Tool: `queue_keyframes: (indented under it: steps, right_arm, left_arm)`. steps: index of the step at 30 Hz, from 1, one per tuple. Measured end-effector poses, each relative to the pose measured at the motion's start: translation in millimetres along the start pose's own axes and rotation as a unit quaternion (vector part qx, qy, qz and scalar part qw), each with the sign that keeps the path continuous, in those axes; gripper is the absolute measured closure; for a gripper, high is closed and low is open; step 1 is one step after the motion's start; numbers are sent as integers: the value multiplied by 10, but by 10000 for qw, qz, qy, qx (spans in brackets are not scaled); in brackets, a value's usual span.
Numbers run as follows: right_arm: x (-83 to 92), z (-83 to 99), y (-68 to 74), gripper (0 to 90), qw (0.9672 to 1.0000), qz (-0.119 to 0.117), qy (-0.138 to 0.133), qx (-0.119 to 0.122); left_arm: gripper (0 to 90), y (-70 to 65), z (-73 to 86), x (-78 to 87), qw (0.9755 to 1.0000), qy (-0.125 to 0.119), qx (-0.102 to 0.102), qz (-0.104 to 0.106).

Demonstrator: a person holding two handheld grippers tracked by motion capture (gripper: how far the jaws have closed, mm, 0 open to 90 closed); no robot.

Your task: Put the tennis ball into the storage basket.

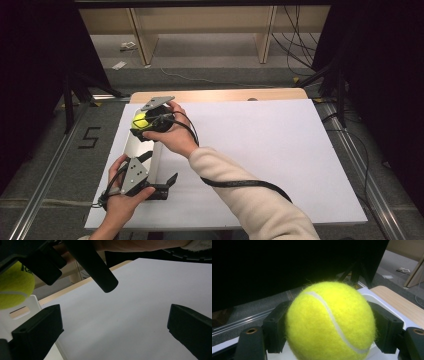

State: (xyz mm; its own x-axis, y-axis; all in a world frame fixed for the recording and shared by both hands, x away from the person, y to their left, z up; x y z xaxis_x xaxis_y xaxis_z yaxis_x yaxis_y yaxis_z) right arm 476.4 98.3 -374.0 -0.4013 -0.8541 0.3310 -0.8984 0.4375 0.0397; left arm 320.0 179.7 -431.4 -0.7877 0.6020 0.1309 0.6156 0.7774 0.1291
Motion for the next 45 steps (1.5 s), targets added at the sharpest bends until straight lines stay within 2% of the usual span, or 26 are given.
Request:
queue_keyframes:
  steps: [45]
  right_arm:
    - [-109, 4, 53, 269, 9999, -71, 76, 26]
  left_arm:
    - [0, -3, -2, -1, 10000, -5, 9, -15]
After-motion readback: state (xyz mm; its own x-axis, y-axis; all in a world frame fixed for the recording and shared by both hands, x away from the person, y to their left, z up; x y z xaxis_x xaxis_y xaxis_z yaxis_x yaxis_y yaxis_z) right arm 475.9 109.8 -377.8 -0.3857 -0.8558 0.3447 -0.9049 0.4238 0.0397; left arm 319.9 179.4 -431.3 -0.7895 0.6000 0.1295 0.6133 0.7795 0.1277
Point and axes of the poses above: each handheld gripper's, and its own axes: x roughly backward along the jaws, z roughly out of its underside, y roughly to its left, the point moved 1 cm from there along -x, roughly forward along the jaws, and after that the axes turned 8 degrees about -y, right-handed, at the moved point
